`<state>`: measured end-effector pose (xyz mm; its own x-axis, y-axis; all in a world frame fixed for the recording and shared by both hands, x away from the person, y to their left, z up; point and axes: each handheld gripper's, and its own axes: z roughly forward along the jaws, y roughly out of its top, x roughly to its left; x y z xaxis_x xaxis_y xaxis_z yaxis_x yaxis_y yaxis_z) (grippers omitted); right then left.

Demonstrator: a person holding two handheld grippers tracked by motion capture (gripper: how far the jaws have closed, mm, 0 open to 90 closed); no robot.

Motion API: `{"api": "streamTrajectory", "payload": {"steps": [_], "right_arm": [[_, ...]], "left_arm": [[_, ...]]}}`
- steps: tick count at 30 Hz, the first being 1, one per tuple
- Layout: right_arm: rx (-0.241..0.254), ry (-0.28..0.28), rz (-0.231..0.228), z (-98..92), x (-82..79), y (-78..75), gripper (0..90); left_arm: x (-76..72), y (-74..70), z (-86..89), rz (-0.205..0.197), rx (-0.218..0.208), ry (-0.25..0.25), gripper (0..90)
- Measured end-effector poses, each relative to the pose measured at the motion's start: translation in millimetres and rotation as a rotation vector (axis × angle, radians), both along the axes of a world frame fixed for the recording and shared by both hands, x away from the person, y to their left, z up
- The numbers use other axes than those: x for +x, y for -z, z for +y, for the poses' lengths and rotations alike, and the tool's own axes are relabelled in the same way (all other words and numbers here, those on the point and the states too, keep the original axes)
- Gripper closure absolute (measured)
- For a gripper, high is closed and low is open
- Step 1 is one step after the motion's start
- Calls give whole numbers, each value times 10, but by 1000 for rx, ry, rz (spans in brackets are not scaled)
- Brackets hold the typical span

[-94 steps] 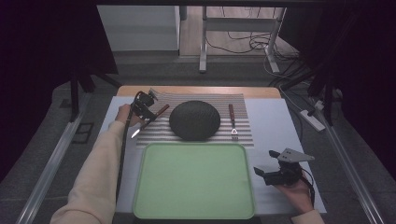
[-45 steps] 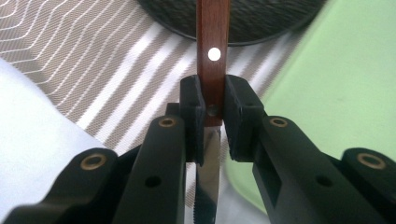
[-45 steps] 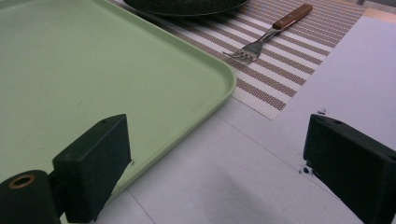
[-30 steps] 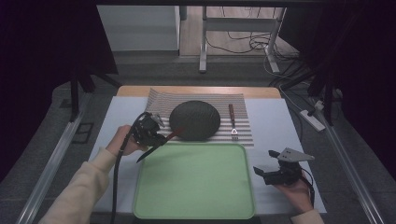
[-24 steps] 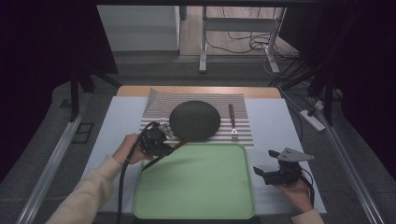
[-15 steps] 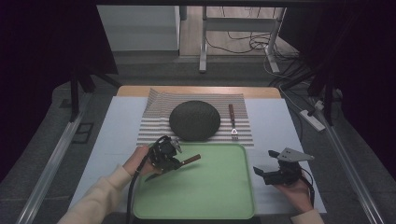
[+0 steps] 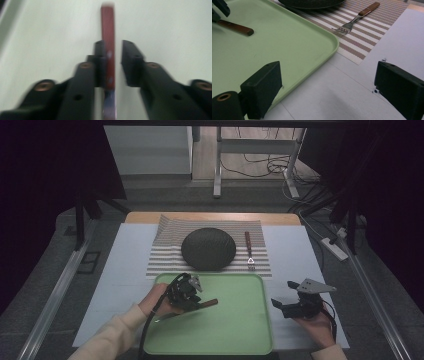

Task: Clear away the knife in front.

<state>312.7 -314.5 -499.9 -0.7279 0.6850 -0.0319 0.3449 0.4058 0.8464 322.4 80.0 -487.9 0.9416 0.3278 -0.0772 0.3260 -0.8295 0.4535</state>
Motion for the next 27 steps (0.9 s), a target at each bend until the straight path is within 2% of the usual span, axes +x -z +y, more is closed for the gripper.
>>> {"api": "streamTrajectory", "payload": {"steps": [1, 2, 3, 5, 6, 7, 8, 9, 12, 13, 16, 17, 18, 19, 22, 23, 25, 26, 27], "right_arm": [[1, -1, 1, 0, 0, 1, 75], [0, -1, 0, -1, 1, 2, 75], [-2, -2, 2, -3, 1, 0, 75], [-2, -1, 4, -4, 2, 1, 75], [-3, 0, 4, -4, 1, 2, 75], [-4, -1, 4, -4, 0, 2, 75], [-4, -1, 4, -4, -1, 2, 75], [-4, 1, 3, -5, -1, 2, 75], [-6, 6, 3, -10, -4, 1, 74], [-7, 6, 4, -11, -4, 1, 75], [-5, 4, 7, -10, -2, 4, 74], [-7, 5, 7, -7, -3, 5, 75], [-7, 5, 7, -7, -3, 5, 75], [-10, 7, 6, -7, -5, 4, 75], [-6, 7, 7, -10, -1, 5, 75], [-6, 8, 8, -9, -1, 5, 75], [-8, 8, 7, -6, -2, 6, 75], [-8, 8, 7, -6, -2, 6, 75], [-10, 9, 6, -3, -5, 6, 75]], "left_arm": [[14, -23, -93, 3, -33, 38, 864], [14, -23, -93, 3, -33, 38, 887], [33, -8, -215, 6, -35, 66, 887], [64, 39, -338, 6, -18, 92, 887], [64, 39, -338, 6, -18, 92, 888], [101, 104, -444, 6, 3, 110, 888], [101, 104, -444, 6, 3, 110, 887], [140, 170, -519, 5, 21, 117, 888], [172, 194, -545, 8, 4, 107, 888], [200, 185, -554, -3, 11, 75, 888], [242, 185, -530, -14, 15, 49, 888], [299, 190, -476, -24, 18, 21, 888], [299, 190, -476, -24, 18, 21, 888], [359, 198, -396, -20, 8, -15, 888], [419, 202, -297, -25, 10, -49, 888], [475, 204, -185, -28, 12, -89, 888], [522, 205, -64, -32, 13, -129, 888], [522, 205, -64, -32, 13, -129, 888], [558, 202, 61, -31, 11, -172, 888]]}}
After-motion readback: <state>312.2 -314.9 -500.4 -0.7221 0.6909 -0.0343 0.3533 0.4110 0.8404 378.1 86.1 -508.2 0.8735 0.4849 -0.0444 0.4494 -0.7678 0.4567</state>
